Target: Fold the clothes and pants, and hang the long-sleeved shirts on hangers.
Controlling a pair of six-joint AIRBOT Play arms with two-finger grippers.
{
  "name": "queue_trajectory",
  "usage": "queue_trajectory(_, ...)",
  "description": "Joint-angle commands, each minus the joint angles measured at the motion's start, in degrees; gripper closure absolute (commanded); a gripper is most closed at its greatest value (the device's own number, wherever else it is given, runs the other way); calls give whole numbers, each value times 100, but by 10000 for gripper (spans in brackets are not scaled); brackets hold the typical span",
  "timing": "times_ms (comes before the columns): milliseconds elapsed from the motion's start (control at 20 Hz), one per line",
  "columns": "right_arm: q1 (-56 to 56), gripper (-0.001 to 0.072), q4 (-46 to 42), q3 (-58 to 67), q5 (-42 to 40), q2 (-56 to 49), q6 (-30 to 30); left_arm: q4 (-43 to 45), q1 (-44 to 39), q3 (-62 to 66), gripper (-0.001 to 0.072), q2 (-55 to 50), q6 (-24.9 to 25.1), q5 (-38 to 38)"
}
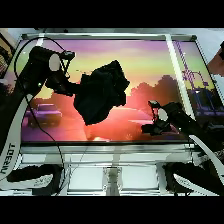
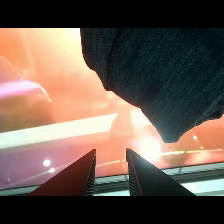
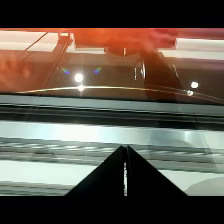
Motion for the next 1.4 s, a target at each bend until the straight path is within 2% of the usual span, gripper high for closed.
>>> queue_trajectory(0, -4, 675, 0, 4, -2, 4, 0, 0, 4, 0, 468, -4, 0, 0)
queue_trajectory(200, -4, 675, 0, 4, -9, 4, 0, 0, 4, 0, 468, -4, 0, 2)
queue_trajectory(300, -4, 675, 0, 4, -258, 2, 0, 0, 2, 0, 468, -4, 0, 0)
queue_trajectory(400, -2, 674, 46, 4, -1001, 2, 0, 0, 2, 0, 468, -4, 0, 0)
queue_trajectory(600, -4, 674, 111, 177, -3018, -50, -35, 0, 4, 0, 468, -4, 0, 0)
queue_trajectory(650, -4, 612, 114, 313, -3407, -125, -170, 0, 4, 0, 468, -4, 0, 0)
queue_trajectory(700, -4, 364, 114, 538, -3742, -271, -302, 0, 4, 0, 468, -4, 0, 2)
queue_trajectory(750, -28, 265, 59, 789, -3910, -448, -317, 0, 4, 0, 468, -4, 0, 0)
queue_trajectory(850, -205, 236, 66, 1405, -4033, -962, -310, 0, 4, 0, 468, -4, 0, 0)
queue_trajectory(950, -483, 100, 232, 2072, -4037, -1567, -310, 0, 2, 0, 468, -4, 0, 2)
queue_trajectory(1100, -811, 98, 1047, 2997, -4050, -2352, -361, 0, 4, 0, 468, -4, 0, 2)
queue_trajectory(1250, -833, 103, 1823, 3770, -4030, -2992, -1029, 0, 4, 0, 468, -4, 0, 9)
queue_trajectory(1350, -831, 105, 2092, 4063, -3982, -3366, -1047, 0, 4, 0, 468, -4, 0, 66)
